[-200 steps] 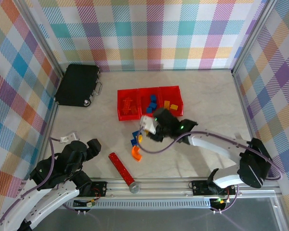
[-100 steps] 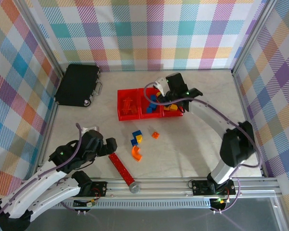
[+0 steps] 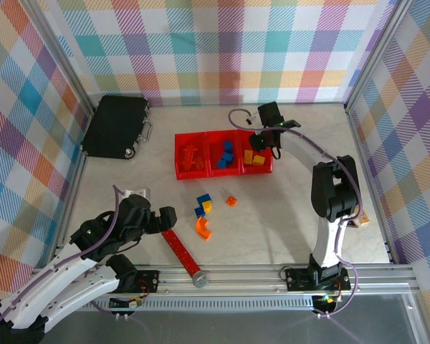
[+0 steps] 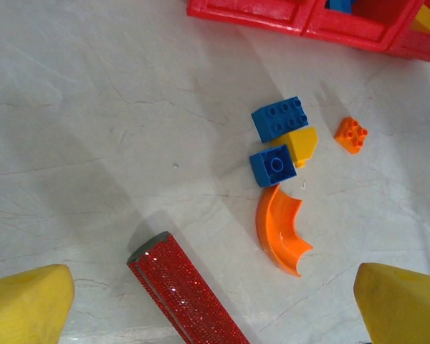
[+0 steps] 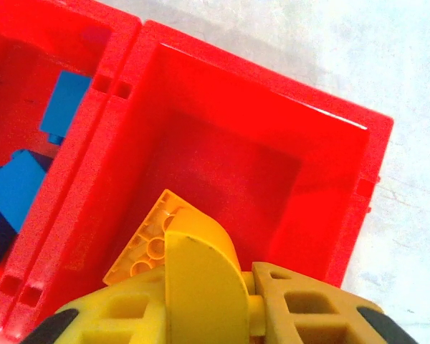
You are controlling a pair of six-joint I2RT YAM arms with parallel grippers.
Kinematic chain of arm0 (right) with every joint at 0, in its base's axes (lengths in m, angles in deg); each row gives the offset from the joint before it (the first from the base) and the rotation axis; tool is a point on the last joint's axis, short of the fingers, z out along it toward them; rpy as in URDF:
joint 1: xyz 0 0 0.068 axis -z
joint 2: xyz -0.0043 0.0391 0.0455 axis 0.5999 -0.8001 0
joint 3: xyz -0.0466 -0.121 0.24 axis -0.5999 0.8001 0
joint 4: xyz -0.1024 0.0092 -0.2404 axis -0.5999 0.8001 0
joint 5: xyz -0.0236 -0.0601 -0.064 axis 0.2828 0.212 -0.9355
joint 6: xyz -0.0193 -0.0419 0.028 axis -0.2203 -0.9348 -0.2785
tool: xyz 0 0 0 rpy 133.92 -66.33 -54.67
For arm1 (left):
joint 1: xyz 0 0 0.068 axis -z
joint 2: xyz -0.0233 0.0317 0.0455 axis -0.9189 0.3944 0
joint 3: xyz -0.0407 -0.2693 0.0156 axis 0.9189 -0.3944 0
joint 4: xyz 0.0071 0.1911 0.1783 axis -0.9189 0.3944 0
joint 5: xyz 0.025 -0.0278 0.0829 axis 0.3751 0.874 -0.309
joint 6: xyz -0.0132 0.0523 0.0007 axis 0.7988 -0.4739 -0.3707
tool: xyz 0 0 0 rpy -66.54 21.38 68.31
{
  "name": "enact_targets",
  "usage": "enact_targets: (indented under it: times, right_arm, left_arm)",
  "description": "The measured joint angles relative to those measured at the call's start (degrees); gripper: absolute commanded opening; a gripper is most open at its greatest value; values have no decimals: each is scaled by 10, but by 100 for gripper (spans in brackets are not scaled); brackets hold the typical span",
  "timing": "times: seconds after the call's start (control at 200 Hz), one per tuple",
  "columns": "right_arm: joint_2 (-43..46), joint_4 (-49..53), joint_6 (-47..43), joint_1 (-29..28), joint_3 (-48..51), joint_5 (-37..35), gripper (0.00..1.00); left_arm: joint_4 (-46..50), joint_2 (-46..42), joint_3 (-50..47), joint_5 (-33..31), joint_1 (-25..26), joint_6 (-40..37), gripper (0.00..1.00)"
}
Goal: Sort the legos into containers by color
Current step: Place the lego in the container.
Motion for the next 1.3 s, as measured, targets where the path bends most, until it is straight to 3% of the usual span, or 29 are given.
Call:
enact_targets:
  times: [0.23, 0.43, 0.58, 0.885, 1.085, 1.3]
  right_arm:
    - [-39, 0, 4, 0, -4, 16, 32]
    - [-52, 1, 0, 0, -12, 22, 49]
    - [-54, 4, 3, 0, -31, 26, 55]
    - [-44, 36, 42, 0, -43, 34, 60]
    - [45, 54, 89, 0, -19, 43, 64]
    - [218, 30, 138, 0, 101, 72, 68]
  left_arm:
    - [-16, 16, -9, 18, 0, 0, 100]
    - [-35, 47, -14, 22, 0, 9, 100]
    - [-39, 68, -21, 23, 0, 21, 100]
    - [-59, 105, -27, 25, 11, 47, 100]
    - [-80, 162, -26, 22, 56, 61, 99]
    - [-81, 276, 27, -3, 115, 65, 96]
